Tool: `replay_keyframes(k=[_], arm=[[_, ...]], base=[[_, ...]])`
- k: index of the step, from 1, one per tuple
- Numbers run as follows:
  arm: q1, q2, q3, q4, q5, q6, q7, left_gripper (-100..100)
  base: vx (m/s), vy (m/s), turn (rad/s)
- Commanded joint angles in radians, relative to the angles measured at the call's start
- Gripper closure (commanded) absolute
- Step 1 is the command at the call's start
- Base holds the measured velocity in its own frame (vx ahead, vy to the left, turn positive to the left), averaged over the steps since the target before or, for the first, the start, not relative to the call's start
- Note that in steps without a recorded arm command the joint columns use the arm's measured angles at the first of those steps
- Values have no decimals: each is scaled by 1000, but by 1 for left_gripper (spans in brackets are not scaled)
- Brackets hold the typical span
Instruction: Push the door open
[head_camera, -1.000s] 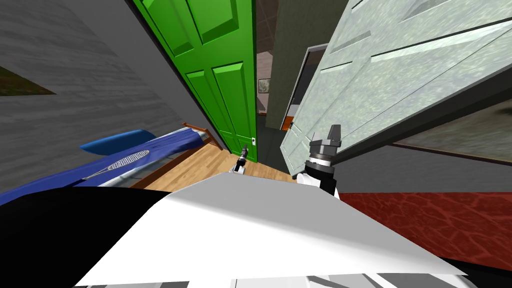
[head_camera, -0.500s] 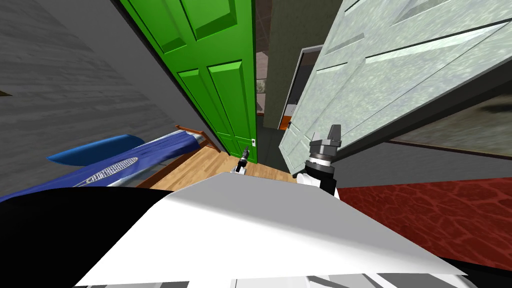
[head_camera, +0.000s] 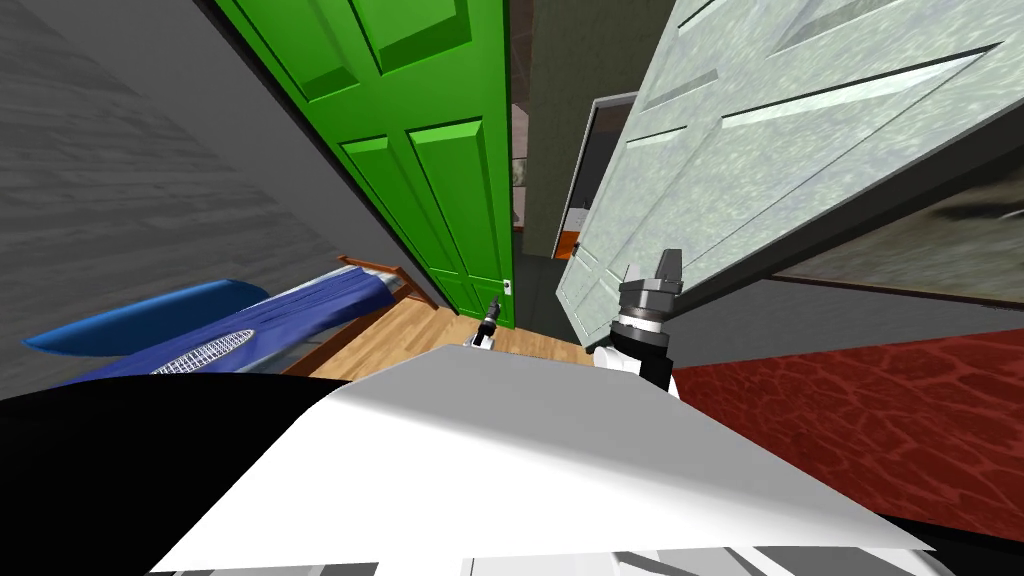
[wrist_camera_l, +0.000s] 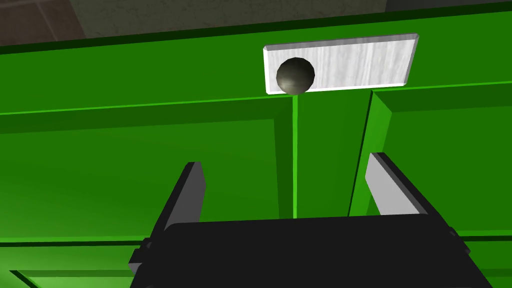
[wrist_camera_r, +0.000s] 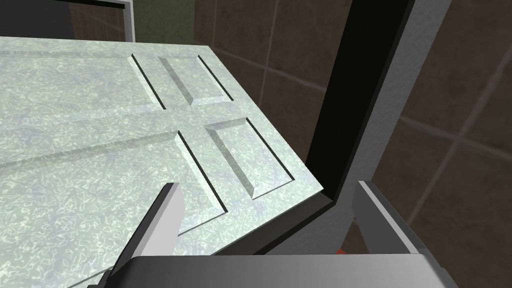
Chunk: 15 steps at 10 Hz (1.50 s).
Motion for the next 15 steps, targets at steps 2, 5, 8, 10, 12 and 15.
replay_keyframes(k=[2,5,8,10,12,15], arm=[[-24,-14,-3,64,2,-8,0,-100],[-27,12,4,69,5,-18,-2,-100],[-27,19,9,75,8,-23,-3,-100],[-28,11,13,79,9,-27,-4,-100],[-28,-8,16,83,11,-30,-5,-100],[-22,-3,14,73,10,-25,-6,100]], base=[[32,91,-125],[102,15,-27],[202,-36,-22],[178,-10,-27],[187,-11,-20],[10,-2,-2]])
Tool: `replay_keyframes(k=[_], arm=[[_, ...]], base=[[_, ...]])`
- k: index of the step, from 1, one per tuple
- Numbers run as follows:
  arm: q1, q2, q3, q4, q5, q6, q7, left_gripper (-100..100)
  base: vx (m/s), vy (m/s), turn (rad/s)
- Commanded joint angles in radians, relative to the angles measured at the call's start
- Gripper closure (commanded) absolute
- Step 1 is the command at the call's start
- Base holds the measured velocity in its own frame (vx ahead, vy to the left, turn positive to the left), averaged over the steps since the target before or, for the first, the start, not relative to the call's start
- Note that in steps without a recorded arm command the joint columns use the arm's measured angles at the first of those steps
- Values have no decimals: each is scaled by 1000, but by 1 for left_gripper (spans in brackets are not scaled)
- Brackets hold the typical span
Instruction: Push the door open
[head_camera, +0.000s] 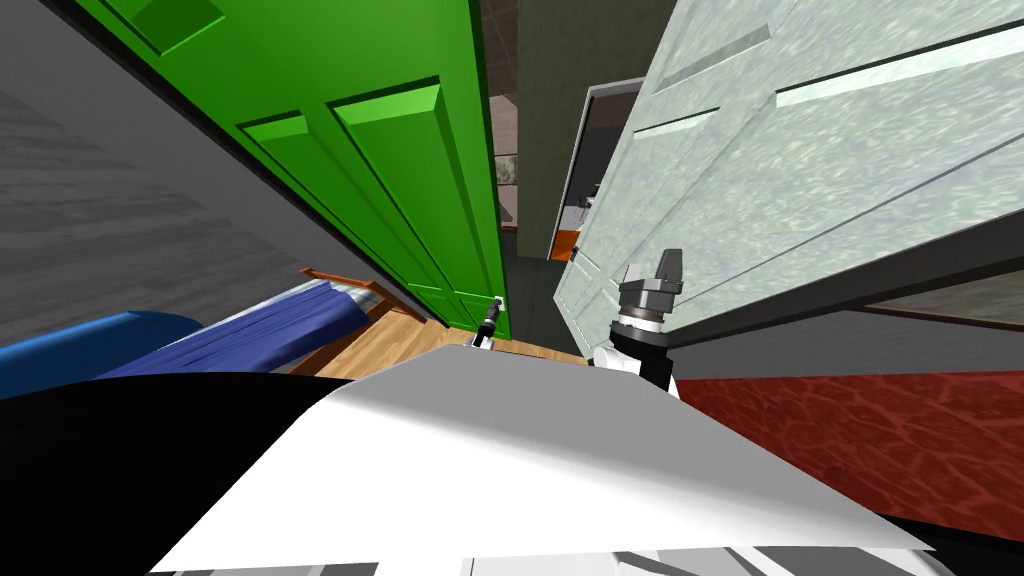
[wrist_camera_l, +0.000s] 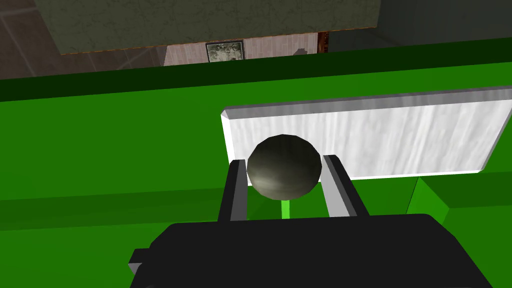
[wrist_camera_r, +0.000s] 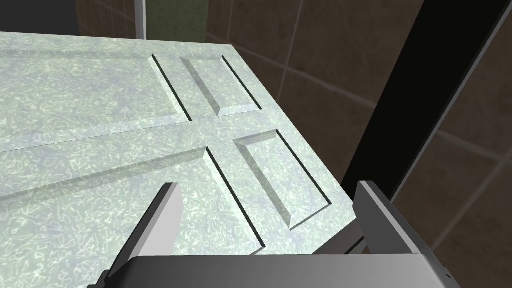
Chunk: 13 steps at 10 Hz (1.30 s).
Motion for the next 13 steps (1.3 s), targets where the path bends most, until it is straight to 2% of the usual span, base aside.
replay_keyframes(k=[1,4,5,8,10,11,13], arm=[[1,0,0,0,0,-1,0,100],[1,0,0,0,0,-1,0,100],[1,12,11,3,5,2,-5,100],[-1,25,27,5,13,2,-12,100],[-1,25,27,5,13,2,-12,100],[-3,36,44,7,21,1,-20,100],[-5,44,59,8,28,1,-26,100]], base=[[-16,4,-4],[-5,1,1],[90,-31,23],[152,-53,31],[84,-14,5],[122,-55,63],[189,-57,84]])
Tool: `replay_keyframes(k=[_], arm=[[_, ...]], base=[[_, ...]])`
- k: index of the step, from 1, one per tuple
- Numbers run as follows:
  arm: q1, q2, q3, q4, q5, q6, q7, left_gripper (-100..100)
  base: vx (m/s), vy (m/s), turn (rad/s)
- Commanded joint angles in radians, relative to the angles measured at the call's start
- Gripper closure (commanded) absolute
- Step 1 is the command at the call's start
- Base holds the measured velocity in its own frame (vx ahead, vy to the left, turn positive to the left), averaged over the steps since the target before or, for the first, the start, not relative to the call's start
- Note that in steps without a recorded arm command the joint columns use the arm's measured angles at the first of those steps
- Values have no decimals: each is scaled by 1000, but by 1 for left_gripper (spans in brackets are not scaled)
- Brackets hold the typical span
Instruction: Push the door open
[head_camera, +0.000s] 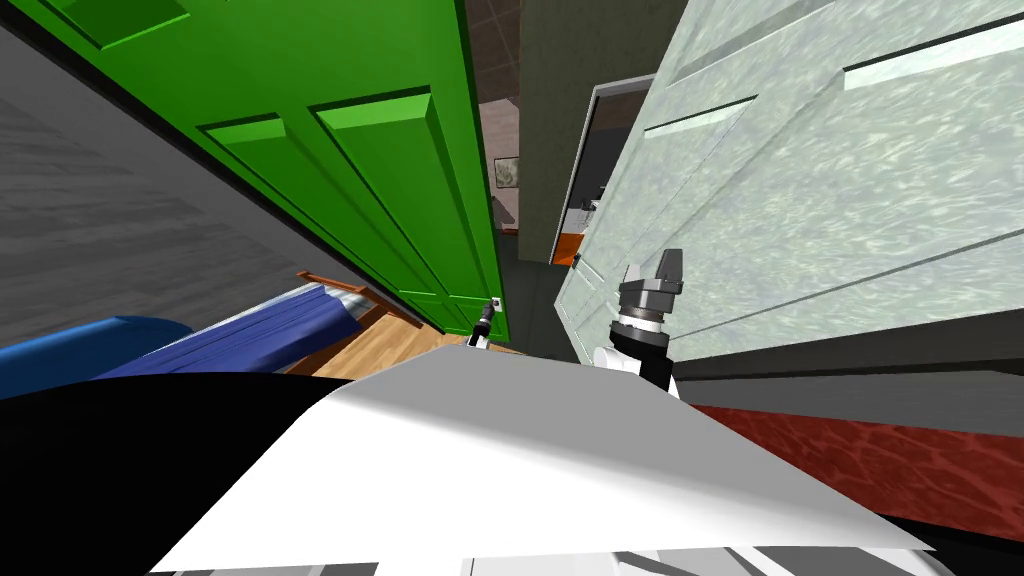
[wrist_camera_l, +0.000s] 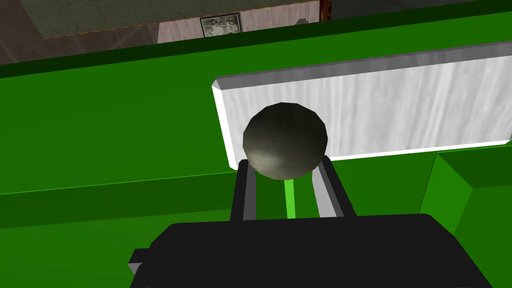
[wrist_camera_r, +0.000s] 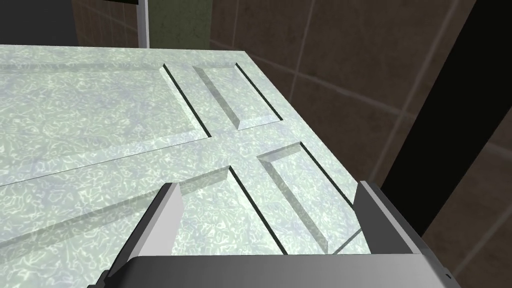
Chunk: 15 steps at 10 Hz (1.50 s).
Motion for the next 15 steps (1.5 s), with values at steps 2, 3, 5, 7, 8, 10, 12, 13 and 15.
replay_keyframes(k=[2,3,5,7,8,10,12,13,15], arm=[[4,7,10,-10,6,1,-5,-100],[4,7,10,-10,6,1,-5,-100],[4,4,8,-14,8,4,-2,-100],[5,-5,7,-19,10,7,2,-100],[5,-11,6,-21,11,8,3,-100],[7,-15,6,-20,12,5,4,-100],[7,-2,9,-17,14,1,3,-100],[7,1,11,-16,14,-1,2,-100],[6,3,15,-13,16,-6,0,-100]], base=[[72,-55,73],[-138,-18,5],[-187,-22,23],[-189,-41,31],[-213,-62,41],[-151,-43,22],[149,-13,-30],[194,-13,-11],[200,-13,-23]])
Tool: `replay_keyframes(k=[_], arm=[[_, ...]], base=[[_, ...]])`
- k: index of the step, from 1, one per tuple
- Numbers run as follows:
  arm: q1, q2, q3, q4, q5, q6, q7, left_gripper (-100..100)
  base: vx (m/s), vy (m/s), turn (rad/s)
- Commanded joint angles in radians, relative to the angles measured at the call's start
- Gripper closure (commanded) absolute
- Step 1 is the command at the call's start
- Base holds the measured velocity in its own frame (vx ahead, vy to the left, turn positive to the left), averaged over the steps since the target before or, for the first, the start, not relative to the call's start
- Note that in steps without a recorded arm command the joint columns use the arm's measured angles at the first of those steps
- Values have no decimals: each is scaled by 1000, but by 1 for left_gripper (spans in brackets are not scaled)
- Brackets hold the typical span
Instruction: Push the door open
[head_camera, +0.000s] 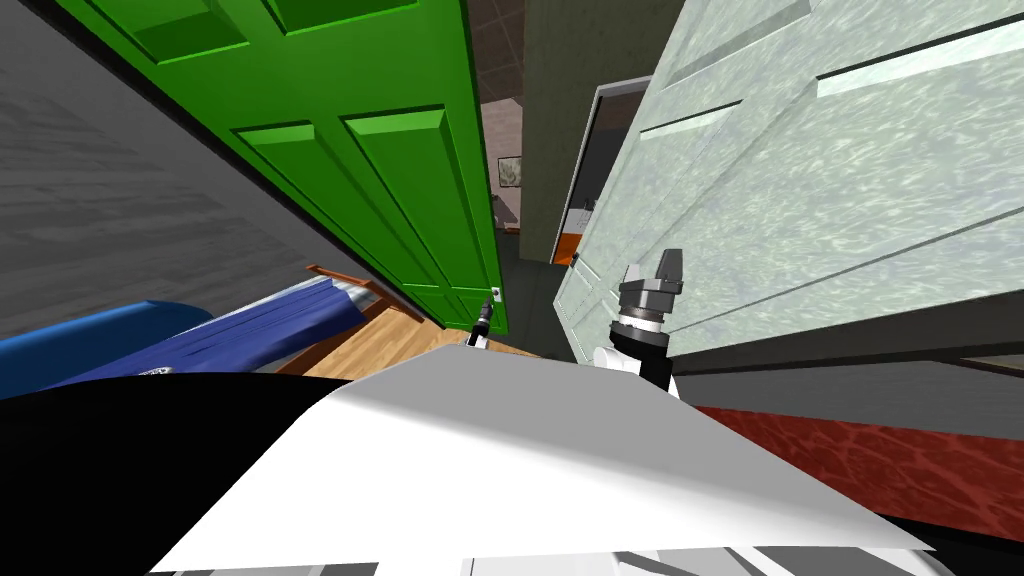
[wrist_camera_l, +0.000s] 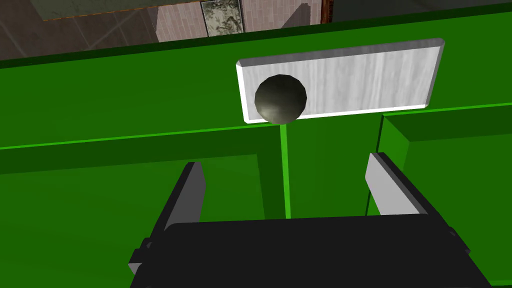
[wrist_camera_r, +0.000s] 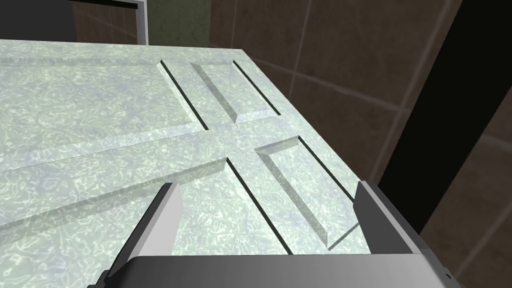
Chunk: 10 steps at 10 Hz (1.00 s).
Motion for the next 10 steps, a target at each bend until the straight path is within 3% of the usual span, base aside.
replay_keyframes(k=[1,4,5,6,10], arm=[[-2,0,3,6,2,-7,-2,-100],[-3,-13,9,11,4,-13,-5,-100],[-1,-10,8,7,4,-11,-4,-100],[-1,-10,8,7,4,-11,-4,100],[-1,-10,8,7,4,-11,-4,100]], base=[[195,1,-23],[207,-11,-27],[88,-5,10],[-21,-2,-3],[-18,2,-4]])
